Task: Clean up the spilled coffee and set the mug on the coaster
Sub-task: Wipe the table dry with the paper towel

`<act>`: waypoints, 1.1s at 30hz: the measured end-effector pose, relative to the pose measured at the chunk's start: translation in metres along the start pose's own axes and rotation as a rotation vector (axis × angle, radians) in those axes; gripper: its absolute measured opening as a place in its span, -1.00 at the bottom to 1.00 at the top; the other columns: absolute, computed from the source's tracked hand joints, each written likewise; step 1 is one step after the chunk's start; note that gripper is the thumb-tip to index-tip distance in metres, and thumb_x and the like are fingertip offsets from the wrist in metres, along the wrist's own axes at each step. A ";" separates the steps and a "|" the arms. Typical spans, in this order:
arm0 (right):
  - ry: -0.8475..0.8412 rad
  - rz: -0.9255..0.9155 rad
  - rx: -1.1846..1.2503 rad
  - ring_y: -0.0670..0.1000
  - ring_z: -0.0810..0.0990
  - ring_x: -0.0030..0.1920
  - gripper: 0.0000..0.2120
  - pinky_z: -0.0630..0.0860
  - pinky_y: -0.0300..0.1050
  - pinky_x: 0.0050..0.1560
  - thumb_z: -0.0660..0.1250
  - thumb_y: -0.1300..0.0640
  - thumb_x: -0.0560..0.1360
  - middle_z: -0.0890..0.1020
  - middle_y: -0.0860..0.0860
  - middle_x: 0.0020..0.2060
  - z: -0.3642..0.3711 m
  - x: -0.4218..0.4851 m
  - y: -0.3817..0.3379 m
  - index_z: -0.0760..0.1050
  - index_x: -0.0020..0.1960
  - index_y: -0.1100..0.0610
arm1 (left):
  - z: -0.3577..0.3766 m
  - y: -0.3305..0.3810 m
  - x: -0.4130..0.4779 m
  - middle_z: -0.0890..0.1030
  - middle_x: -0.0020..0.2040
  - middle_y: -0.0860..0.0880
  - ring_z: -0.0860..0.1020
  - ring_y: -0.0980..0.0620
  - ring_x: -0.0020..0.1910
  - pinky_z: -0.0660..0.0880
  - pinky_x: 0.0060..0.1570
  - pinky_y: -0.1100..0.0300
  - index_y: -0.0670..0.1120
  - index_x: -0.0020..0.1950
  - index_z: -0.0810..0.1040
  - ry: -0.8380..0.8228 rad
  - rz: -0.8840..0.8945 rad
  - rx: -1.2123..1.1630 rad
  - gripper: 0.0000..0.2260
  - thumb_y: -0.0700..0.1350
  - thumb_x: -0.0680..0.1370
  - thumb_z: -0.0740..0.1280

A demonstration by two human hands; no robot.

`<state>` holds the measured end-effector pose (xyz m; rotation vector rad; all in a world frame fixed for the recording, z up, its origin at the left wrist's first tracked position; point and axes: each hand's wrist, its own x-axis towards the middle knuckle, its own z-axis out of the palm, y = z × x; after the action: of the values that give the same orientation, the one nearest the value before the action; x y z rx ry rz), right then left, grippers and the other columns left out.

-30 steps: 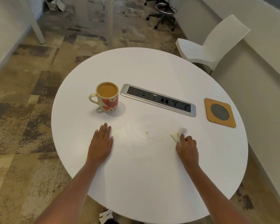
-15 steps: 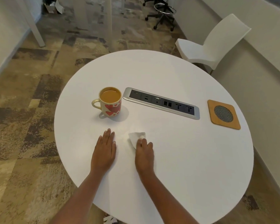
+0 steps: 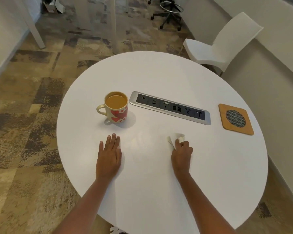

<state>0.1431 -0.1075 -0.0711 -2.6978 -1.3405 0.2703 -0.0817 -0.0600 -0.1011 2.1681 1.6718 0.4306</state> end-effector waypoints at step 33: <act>0.086 -0.040 0.080 0.34 0.53 -0.37 -0.58 0.54 0.09 -0.37 0.45 0.50 0.18 0.54 0.39 -0.29 0.002 -0.068 0.004 0.55 0.05 0.46 | -0.008 0.008 -0.004 0.39 0.36 -0.28 0.36 -0.25 0.36 0.22 0.37 -0.16 -0.31 0.34 0.35 -0.016 -0.014 -0.005 -0.45 -0.07 0.51 -0.15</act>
<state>0.1056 -0.1641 -0.0667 -2.5834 -1.3290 0.1978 -0.0799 -0.0653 -0.0909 2.1493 1.6743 0.4120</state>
